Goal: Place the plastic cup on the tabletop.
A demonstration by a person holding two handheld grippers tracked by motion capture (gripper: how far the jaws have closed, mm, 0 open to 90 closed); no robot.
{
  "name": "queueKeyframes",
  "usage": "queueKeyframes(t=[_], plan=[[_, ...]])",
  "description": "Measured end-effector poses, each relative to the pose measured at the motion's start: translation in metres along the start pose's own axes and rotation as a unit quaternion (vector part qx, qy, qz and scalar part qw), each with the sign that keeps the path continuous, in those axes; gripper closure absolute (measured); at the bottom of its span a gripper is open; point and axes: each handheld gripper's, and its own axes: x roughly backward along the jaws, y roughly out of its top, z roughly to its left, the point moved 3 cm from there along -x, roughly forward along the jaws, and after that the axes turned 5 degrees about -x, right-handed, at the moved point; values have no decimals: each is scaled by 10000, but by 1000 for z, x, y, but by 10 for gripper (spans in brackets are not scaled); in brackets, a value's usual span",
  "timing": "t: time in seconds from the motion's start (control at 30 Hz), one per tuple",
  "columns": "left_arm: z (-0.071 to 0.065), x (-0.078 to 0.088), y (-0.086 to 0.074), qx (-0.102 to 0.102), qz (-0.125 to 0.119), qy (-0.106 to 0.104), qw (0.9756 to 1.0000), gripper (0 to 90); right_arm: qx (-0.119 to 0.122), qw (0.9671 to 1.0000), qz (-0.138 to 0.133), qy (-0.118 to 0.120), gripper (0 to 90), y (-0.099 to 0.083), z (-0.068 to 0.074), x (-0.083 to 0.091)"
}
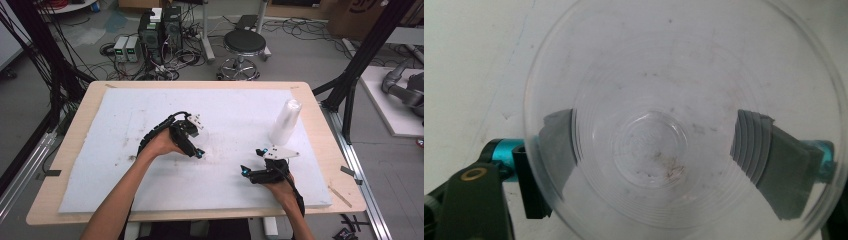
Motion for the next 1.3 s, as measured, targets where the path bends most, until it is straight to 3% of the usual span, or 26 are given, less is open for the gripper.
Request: queueKeyframes(t=[0.1, 0.2, 0.3, 0.4, 0.57, 0.73, 0.93, 1.07, 1.23, 1.3], plan=[[-1, 2, 2, -83, -98, -19, 9999, 146, -26, 10000, 10, 3, 146, 0, 0, 0], [-2, 1, 0, -53, 4, -79, 10000, 142, -29, 10000, 11, 2, 146, 0, 0, 0], [-4, 4, 0, -12, -75, -96, 9999, 141, -23, 10000, 10, 10, 146, 0, 0, 0], [-7, 9, -5, -75, -264, -29, 9996, 141, -18, 10000, -1, 24, 146, 0, 0, 0], [-12, 20, -19, 43, -522, 79, 9986, 141, 41, 10000, -35, 18, 146, 0, 1, 1], [-20, 38, -36, 175, -825, 261, 9961, 138, 39, 10000, -86, 7, 146, -1, 1, 2], [-32, 60, -59, 418, -1339, 612, 9882, 136, 54, 9999, -115, -18, 146, -1, 1, 2], [-44, 71, -82, 613, -1705, 827, 9800, 136, 52, 9998, -186, -43, 146, -1, 1, 3], [-64, 74, -113, 731, -2117, 927, 9702, 136, 59, 9998, -207, -51, 146, -1, 1, 3], [-69, 75, -124, 831, -2237, 1095, 9649, 136, 29, 9998, -207, -49, 146, -1, 1, 4]])
